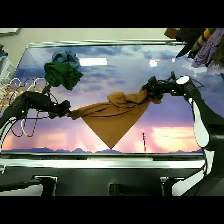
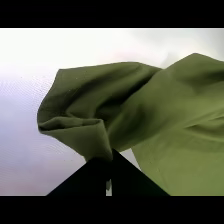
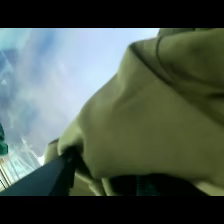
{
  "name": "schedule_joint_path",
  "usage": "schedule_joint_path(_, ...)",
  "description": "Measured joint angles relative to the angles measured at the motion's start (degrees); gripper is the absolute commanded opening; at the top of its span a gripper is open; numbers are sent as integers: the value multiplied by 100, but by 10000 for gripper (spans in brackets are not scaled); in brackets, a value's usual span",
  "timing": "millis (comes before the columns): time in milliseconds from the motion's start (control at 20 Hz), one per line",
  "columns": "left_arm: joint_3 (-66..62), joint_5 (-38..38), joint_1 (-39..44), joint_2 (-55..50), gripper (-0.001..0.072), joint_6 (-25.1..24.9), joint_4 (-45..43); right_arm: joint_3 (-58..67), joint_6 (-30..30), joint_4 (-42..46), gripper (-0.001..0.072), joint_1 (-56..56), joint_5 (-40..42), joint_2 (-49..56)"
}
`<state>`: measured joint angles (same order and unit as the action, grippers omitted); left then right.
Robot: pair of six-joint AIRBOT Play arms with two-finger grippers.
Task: Fold the clothes and pants, and hang the long-sleeved shirts on hangers.
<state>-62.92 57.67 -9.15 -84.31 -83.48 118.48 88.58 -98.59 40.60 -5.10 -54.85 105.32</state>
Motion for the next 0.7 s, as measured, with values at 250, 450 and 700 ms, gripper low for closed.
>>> schedule_joint_path(250,17,79,4,-63,15,-87,4,-94,918,634,459,-544,-1353,-793)
schedule_joint_path(450,20,262,-42,-74,15,-144,4,-1353,1071,1102,459,-555,-1891,-1932)
schedule_joint_path(700,20,422,-79,-74,16,-160,9,-3764,542,599,485,656,-1115,-3340)
